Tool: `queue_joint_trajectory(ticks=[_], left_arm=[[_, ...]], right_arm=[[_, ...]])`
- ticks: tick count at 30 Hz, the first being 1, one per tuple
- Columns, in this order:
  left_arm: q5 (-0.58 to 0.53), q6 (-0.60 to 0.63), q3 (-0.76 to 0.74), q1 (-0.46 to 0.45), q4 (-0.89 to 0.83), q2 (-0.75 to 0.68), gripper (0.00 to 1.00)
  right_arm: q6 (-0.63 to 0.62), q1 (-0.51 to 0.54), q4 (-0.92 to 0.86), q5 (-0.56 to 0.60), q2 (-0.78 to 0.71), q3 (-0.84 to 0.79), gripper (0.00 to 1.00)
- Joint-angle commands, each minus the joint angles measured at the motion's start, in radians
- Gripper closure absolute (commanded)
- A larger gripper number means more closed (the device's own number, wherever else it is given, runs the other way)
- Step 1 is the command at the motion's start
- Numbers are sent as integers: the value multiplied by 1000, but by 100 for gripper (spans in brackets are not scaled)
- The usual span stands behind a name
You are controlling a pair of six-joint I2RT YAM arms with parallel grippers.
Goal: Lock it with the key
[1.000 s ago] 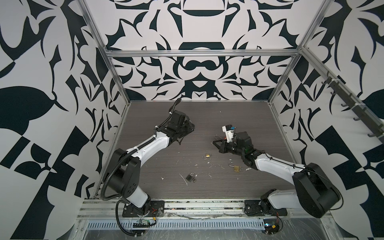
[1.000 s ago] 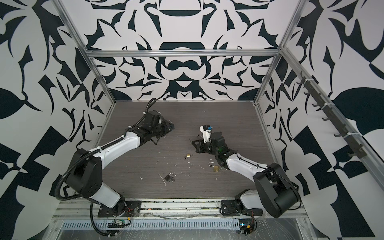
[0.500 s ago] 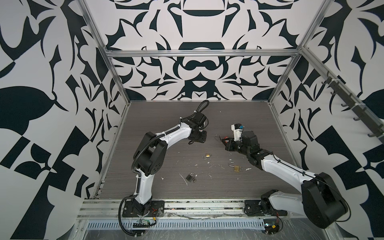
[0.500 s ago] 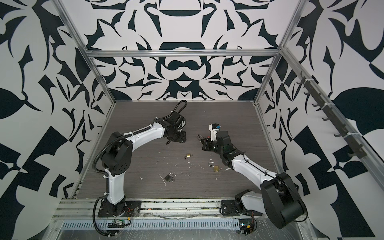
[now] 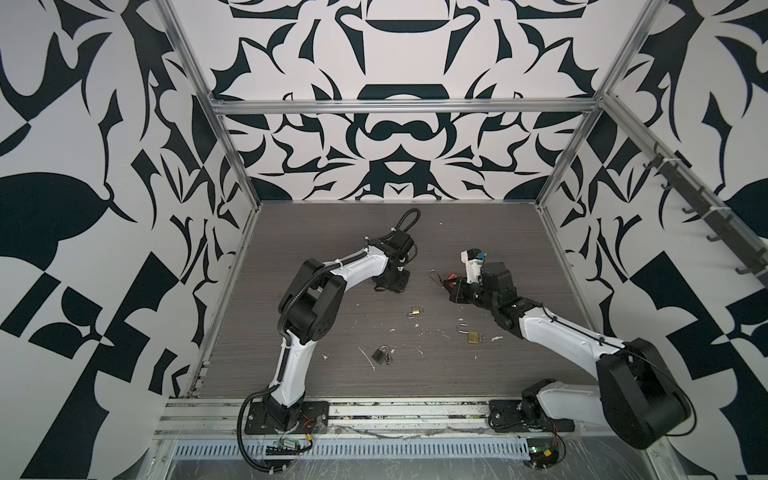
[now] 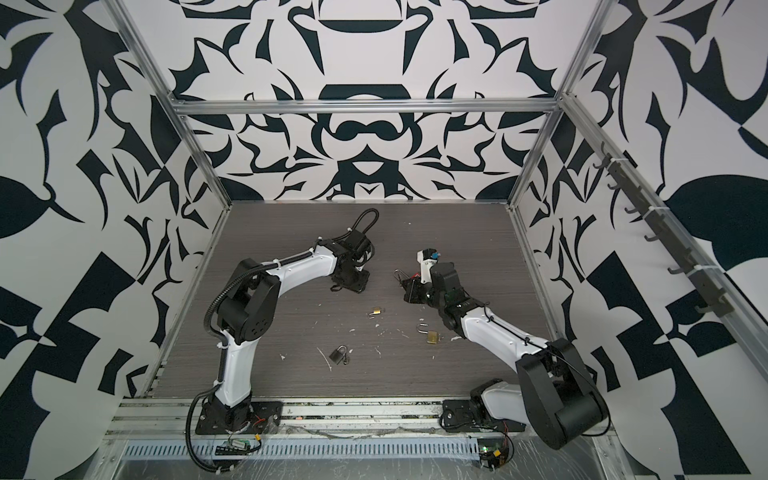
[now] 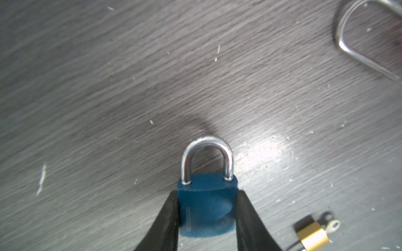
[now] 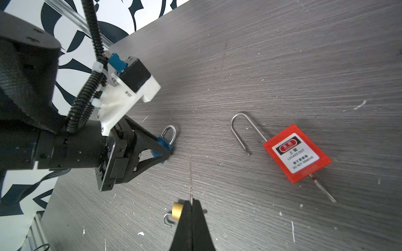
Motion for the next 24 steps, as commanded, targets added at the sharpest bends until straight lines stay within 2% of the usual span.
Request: queue_joint_trajectory(ticks=[1, 3, 5, 16, 24], left_arm=[[-23, 32, 36, 3, -21, 23, 77], [-11, 47, 37, 3, -17, 26, 68], [-13, 54, 38, 5, -14, 29, 64], [23, 42, 24, 35, 26, 3, 47], [69, 15, -37, 83, 119, -213, 42]], right_arm=[[1, -5, 24, 2, -1, 19, 100], [1, -3, 22, 2, -3, 20, 100], [1, -4, 18, 3, -5, 21, 100], [-1, -3, -6, 5, -18, 30, 100], [14, -3, -36, -55, 8, 70, 100]])
